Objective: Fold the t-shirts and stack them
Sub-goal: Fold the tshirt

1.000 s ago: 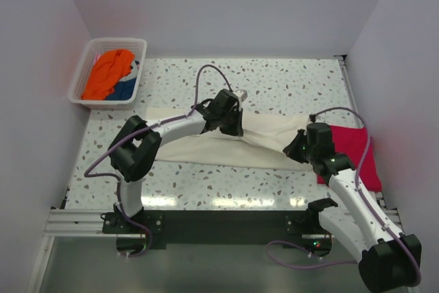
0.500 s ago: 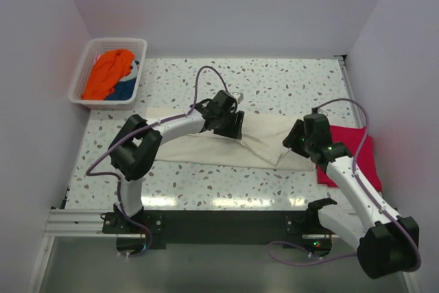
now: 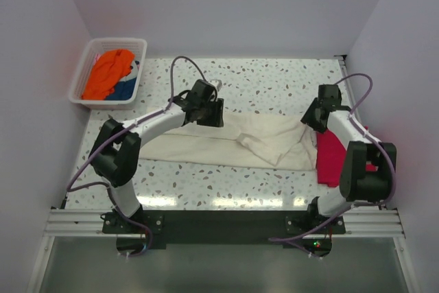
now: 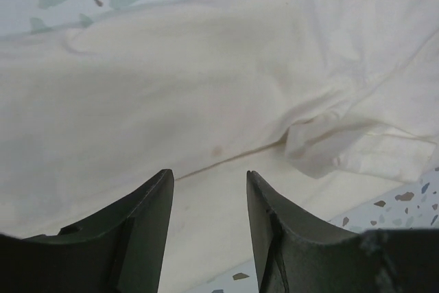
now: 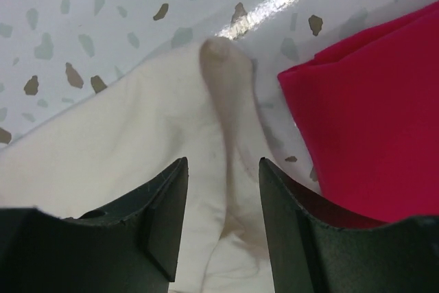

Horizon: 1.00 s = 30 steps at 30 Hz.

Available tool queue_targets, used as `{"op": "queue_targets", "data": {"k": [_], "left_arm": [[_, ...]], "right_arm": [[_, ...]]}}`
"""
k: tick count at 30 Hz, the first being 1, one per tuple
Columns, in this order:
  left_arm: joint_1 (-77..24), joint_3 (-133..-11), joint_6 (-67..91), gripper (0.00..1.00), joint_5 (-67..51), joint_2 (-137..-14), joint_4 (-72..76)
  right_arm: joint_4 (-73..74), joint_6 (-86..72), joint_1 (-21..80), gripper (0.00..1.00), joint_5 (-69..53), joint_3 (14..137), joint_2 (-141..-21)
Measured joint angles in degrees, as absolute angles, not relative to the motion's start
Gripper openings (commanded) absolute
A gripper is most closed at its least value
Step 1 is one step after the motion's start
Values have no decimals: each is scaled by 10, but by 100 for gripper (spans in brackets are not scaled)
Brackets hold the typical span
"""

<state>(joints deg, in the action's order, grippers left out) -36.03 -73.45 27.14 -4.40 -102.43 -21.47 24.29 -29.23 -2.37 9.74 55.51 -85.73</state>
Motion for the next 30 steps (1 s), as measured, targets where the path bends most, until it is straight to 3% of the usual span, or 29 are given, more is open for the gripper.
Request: {"op": "queue_targets", "data": {"k": [9, 12, 18, 29, 30], "left_arm": [[-299, -730, 268, 50, -32, -1027, -223], [-291, -730, 269, 50, -31, -1039, -223], [-265, -724, 273, 49, -23, -1065, -223], [-225, -702, 294, 48, -25, -1090, -212], [-225, -702, 294, 48, -25, -1090, -212]], "right_arm": [[196, -290, -51, 47, 45, 575, -969], [182, -296, -52, 38, 28, 581, -985], [167, -308, -57, 0, 17, 586, -990], [169, -315, -89, 0, 1, 647, -1034], [170, -315, -89, 4, -1, 651, -1039]]}}
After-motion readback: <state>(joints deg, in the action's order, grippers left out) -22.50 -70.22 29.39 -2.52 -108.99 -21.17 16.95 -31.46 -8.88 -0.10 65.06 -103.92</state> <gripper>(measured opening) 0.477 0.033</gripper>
